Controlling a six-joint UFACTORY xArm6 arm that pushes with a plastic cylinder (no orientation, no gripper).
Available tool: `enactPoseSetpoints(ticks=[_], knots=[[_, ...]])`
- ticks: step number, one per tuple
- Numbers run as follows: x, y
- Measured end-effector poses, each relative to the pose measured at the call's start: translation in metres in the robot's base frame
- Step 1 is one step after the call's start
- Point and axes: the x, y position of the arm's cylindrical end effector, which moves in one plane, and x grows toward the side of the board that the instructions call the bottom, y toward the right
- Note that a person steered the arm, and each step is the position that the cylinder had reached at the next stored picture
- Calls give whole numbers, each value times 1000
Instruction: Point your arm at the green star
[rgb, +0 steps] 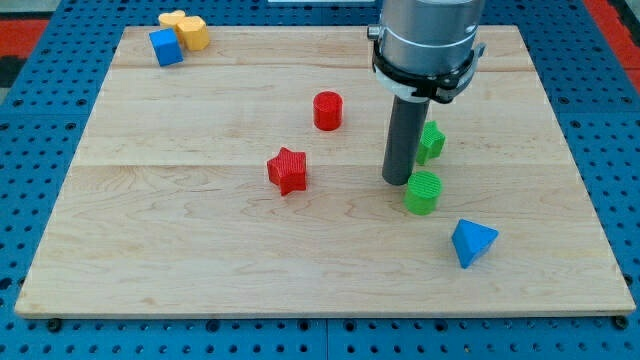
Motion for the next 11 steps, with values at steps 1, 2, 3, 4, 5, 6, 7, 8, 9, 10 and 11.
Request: enactPoseSetpoints(ticks=[1,2,3,4,5,6,7,8,9,10,11], knots=[[34,47],[19,40],[6,99],[-10,114],[-58,100],[-100,73],[-100,38],[-92,70],[-78,100],[-77,79],[-93,66]])
